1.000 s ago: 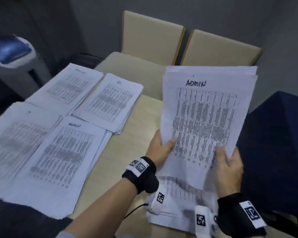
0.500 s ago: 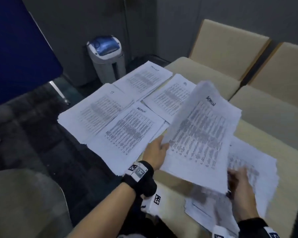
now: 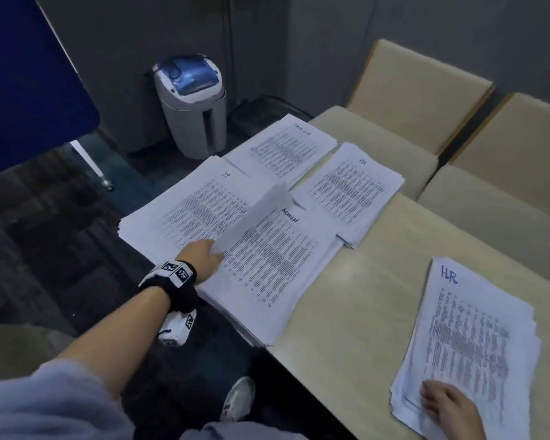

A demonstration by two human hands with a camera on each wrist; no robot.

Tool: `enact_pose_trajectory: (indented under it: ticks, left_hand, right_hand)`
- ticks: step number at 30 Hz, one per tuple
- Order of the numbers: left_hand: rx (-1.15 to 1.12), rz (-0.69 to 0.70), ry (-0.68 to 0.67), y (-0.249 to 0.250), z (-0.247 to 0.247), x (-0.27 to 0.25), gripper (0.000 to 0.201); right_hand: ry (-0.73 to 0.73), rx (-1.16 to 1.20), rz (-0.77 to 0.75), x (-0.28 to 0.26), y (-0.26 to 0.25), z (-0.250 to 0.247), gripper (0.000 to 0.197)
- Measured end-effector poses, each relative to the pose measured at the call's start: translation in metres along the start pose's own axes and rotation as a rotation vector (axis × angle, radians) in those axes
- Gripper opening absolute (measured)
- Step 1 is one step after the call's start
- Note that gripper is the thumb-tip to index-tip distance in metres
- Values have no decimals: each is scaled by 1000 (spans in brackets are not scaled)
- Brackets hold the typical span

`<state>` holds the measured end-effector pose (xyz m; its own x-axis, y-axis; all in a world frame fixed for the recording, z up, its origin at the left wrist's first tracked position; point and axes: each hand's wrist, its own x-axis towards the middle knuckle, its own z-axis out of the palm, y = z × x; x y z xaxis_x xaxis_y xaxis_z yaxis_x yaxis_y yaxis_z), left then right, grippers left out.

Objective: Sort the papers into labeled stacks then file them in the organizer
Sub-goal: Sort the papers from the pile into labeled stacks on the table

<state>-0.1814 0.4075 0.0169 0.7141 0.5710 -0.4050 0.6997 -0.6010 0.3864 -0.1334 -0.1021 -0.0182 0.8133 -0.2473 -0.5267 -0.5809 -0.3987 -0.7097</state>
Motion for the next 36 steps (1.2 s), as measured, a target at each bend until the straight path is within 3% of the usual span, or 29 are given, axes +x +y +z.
enact_pose_trajectory:
  ticks: [3,6,12,17,20,24,26,29,31,36]
  left_hand:
    - [233,5,136,12,-2,19,49]
    - [143,194,223,53,-2,25,34]
    - [-104,479,39,166,26,-6,17]
    - [-177,584,-179,247,90,-51,7]
    - [-187,584,-310,284,139,-70,8]
    - [-160,460,-412,324,196,-93,49]
    - [-194,366,-420,339,217,-103,58]
    - [-188,283,-320,352,241,-109,46]
    - [-163,264,-248,356,248,-111,42]
    - [-162,273,-126,363,254,-113,36]
  right_hand:
    - [35,-56,23,-5,3,10,8]
    - [33,-39,49,-10,2,7,10]
    - [93,-7,88,-7,12,-22,14]
    - [205,-46,24,17,24,-71,9]
    - [254,-110,15,33,19,-101,7]
    - [327,-171,43,54,15,-130,12]
    - [310,-110,43,66,14,-139,21]
    - [173,41,-37,88,15,-145,50]
    - [139,82,-52,101,14,-144,57]
    - [227,-52,-52,122,10,-138,34]
